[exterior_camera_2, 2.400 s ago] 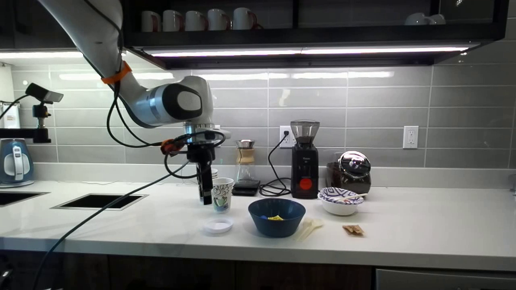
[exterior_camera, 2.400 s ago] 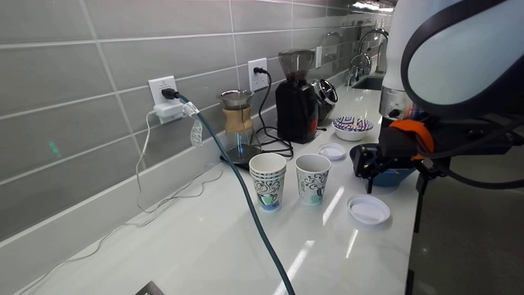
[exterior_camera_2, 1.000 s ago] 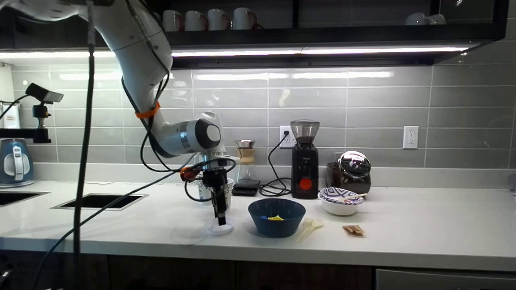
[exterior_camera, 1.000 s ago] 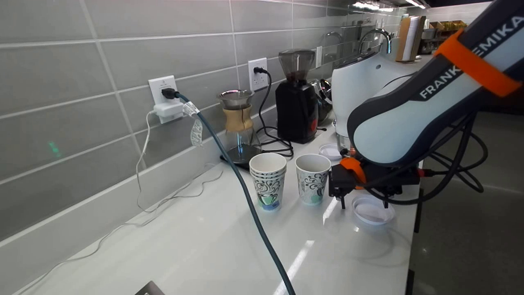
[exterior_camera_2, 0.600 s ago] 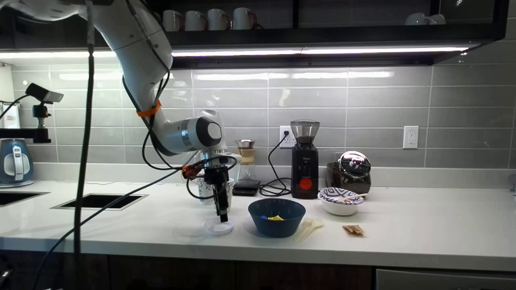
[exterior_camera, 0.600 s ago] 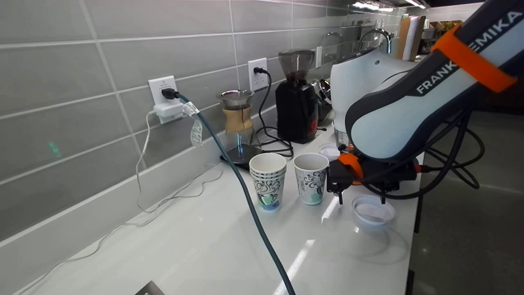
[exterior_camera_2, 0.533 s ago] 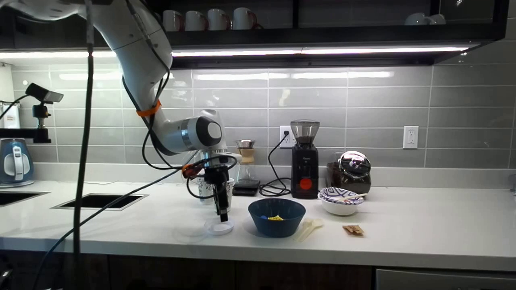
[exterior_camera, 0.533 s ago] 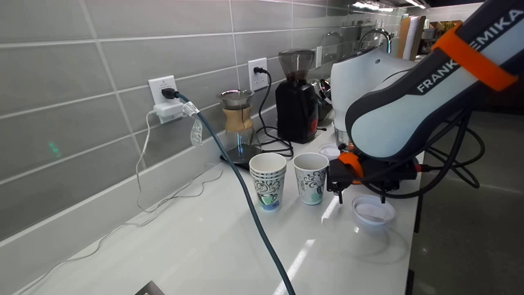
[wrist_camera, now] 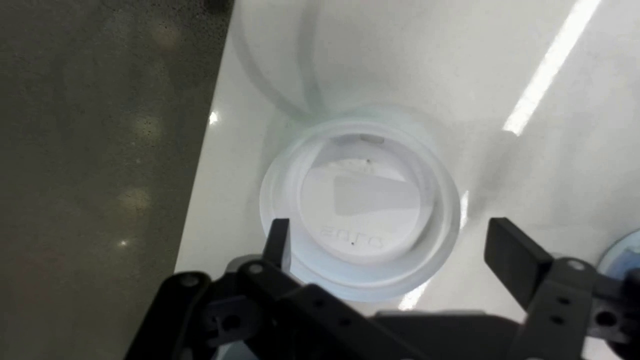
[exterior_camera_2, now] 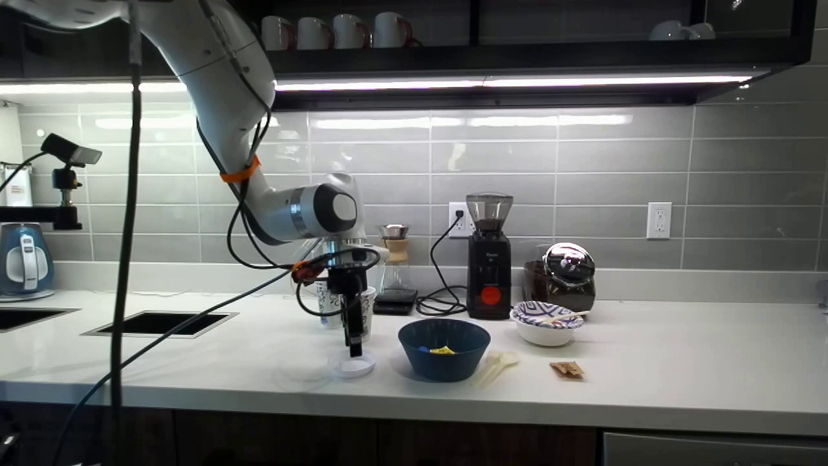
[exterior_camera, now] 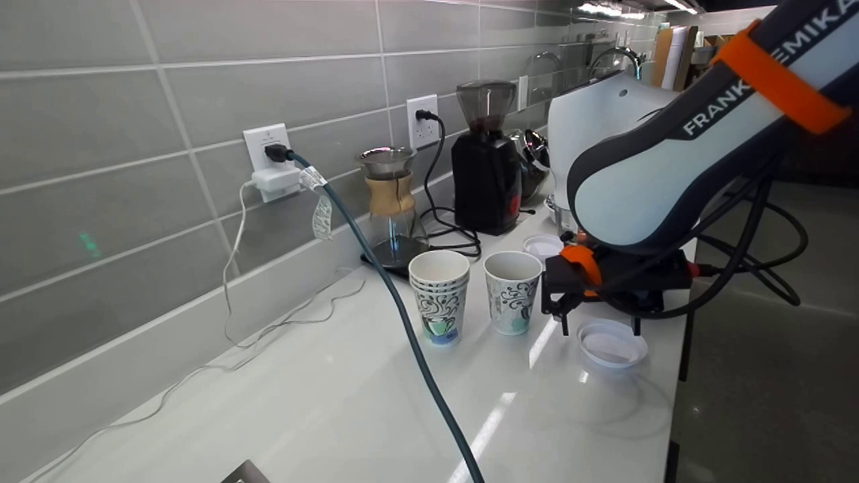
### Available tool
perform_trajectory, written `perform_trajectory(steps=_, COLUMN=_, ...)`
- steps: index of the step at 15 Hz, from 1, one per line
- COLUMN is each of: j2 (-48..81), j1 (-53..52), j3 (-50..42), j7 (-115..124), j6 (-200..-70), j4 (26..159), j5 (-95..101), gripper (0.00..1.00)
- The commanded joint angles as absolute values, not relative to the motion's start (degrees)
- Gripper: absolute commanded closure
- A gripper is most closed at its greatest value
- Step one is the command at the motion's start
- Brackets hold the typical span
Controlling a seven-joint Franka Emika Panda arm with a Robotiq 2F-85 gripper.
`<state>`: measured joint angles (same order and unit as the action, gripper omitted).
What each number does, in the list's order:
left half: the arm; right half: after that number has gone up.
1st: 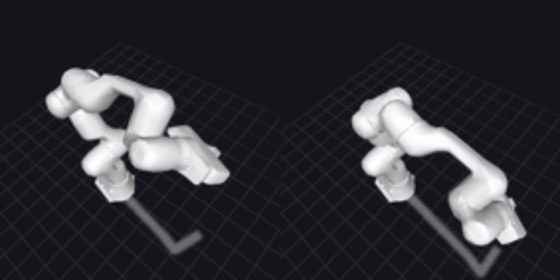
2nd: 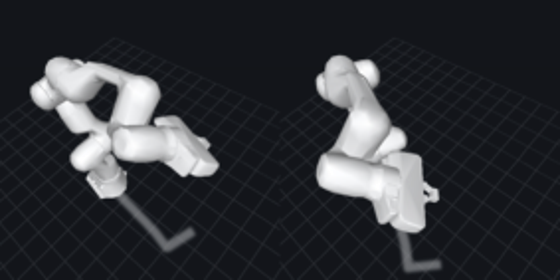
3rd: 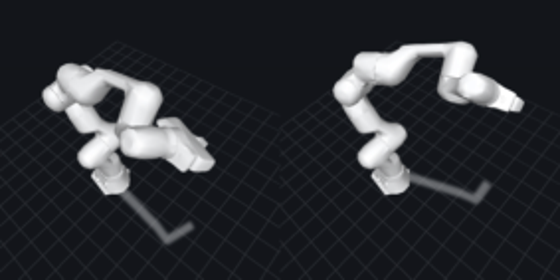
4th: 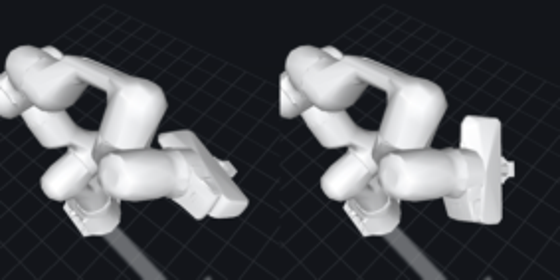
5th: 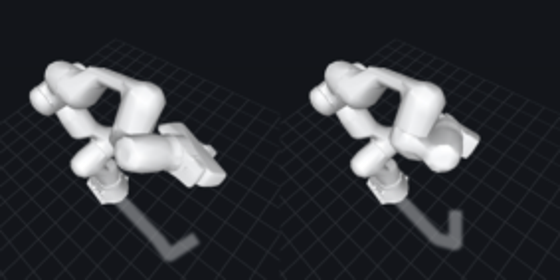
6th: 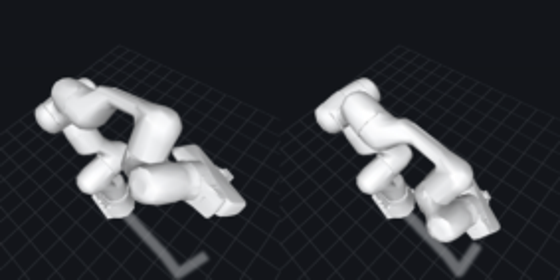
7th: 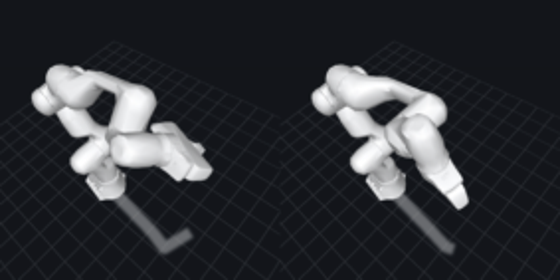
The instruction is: Flip the styrofoam cup lid
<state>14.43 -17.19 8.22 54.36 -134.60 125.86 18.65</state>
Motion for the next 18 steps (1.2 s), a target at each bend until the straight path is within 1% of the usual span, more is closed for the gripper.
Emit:
perform_trajectory(steps=1, j2=12.6, j1=-16.85, j3=8.08, j7=51.88, j6=-134.35, j4=127.62, j5=17.21, gripper=0.0)
perform_trajectory(steps=12, j2=10.47, j1=-16.02, j3=7.93, j7=48.39, j6=-136.36, j4=130.59, j5=17.35, gripper=0.0)
perform_trajectory(steps=18, j2=11.79, j1=-15.69, j3=7.66, j7=49.19, j6=-139.36, j4=131.24, j5=17.63, gripper=0.0)
